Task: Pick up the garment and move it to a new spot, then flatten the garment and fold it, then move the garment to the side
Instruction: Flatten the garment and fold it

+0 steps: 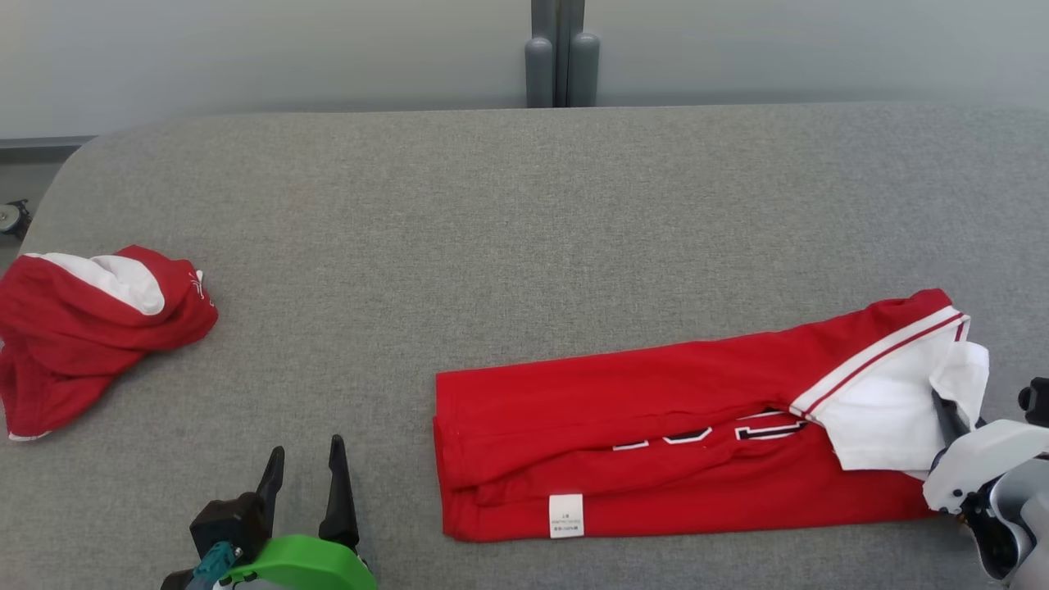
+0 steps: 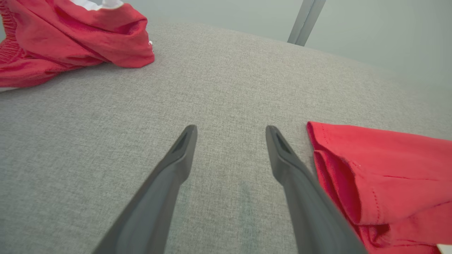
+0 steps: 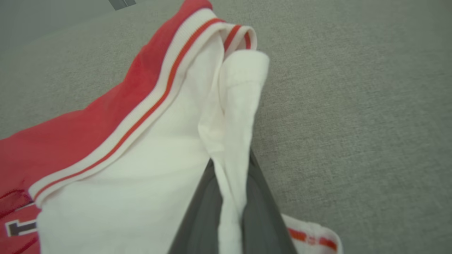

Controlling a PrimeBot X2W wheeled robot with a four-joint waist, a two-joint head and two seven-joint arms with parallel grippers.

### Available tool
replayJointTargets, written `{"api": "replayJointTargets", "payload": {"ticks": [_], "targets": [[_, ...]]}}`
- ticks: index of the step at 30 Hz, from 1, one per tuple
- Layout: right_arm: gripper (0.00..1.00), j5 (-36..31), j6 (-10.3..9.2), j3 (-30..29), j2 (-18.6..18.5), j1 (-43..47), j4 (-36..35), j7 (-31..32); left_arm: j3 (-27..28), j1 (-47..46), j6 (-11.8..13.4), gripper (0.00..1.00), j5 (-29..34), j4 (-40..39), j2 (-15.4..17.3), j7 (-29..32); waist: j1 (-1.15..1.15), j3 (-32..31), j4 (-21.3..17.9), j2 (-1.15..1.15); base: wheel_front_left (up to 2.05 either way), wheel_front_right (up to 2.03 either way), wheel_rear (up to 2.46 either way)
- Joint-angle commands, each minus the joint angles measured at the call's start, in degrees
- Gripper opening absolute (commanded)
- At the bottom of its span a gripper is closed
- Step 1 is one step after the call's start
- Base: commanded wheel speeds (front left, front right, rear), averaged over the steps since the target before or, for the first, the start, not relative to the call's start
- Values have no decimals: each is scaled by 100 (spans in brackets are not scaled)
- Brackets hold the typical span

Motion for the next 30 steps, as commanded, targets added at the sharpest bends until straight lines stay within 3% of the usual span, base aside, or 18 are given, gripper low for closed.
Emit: {"api": "replayJointTargets", "payload": {"ticks": [1, 7, 13, 18, 23, 30], "targets": [[0, -127, -10, -104, -16, 11, -21, -12, 20, 59, -8, 100, -26, 6, 29, 0, 0, -30, -35, 0, 0, 0, 0], [0, -537, -8, -407, 142, 292, -1167, -14, -14, 186, -40, 100, -94, 67, 27, 0, 0, -164, -192, 0, 0, 0, 0], [0, -338, -6, 621, 258, 494, -2488, 68, -156, 151, -93, 100, -276, -13, 27, 0, 0, -264, -272, 0, 0, 0, 0], [0, -95, -7, 1649, 413, 290, -3174, 409, -406, 15, -75, 100, -364, -57, 28, 0, 0, -272, -147, 0, 0, 0, 0], [0, -1, -7, 2462, 738, -84, -3202, 575, -596, -19, -60, 100, -431, -34, 29, 0, 0, -196, 183, 0, 0, 0, 0], [0, -21, -7, 3279, 1119, -699, -2450, 510, -688, -65, -24, 100, -396, 17, 26, 0, 0, -46, 745, 0, 0, 0, 0]]}}
